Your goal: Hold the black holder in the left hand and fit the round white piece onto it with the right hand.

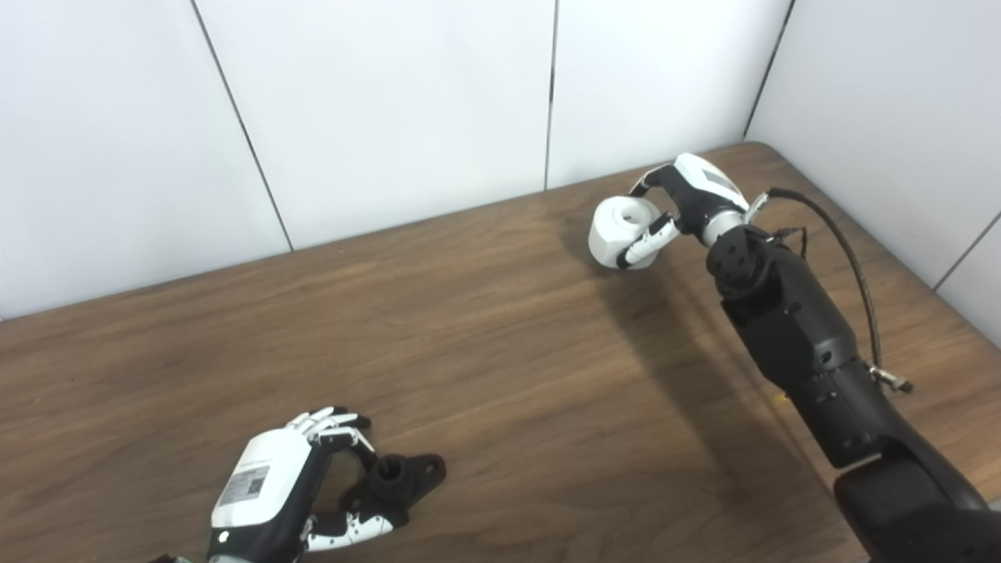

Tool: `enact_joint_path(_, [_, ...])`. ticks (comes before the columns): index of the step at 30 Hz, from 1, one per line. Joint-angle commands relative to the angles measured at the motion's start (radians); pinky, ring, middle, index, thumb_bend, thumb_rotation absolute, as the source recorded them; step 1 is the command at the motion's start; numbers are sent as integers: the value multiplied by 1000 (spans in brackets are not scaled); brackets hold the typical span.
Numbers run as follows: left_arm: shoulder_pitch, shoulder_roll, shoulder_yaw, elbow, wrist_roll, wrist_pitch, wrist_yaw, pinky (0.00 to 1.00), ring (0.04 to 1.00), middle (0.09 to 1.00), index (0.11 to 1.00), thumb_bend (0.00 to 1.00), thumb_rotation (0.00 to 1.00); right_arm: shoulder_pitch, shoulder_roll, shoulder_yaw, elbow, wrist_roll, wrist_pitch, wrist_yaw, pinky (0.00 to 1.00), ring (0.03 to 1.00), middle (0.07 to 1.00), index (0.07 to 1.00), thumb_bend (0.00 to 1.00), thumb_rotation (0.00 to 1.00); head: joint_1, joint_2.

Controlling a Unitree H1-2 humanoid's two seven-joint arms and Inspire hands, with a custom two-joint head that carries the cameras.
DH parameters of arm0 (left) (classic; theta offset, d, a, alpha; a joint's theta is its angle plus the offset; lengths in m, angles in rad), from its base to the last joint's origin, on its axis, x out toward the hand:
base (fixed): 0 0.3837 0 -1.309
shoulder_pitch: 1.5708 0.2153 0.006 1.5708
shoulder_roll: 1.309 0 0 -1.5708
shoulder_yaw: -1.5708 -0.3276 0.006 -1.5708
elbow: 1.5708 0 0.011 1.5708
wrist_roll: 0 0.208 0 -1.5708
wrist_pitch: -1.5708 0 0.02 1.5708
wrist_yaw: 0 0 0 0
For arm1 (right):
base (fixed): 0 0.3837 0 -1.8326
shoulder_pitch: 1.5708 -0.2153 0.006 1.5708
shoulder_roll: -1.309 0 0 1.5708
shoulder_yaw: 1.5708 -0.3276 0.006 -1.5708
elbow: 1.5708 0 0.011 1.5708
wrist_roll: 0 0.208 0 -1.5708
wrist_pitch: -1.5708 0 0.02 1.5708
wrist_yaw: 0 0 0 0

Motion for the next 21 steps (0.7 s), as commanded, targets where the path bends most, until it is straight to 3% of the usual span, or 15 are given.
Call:
enact_joint_path(1, [31, -6, -37, 18, 27, 28, -77, 897, 882, 788, 485, 523, 53, -21, -49, -1, -84, 9, -17, -2, 851, 930, 835, 486, 519, 135, 44, 5])
enact_joint_path(10, [18, -50, -70, 22, 63, 69, -94, 906, 886, 795, 486, 523, 52, 35, -50, 34, -340, -31, 14, 169, 834, 939, 835, 485, 523, 133, 168, 19])
enact_joint_path(21, [-6, -92, -92, 62, 96, 81, -70, 892, 884, 790, 486, 523, 53, 111, 140, 77, -620, -180, 14, 414, 805, 959, 832, 485, 523, 135, 218, 31])
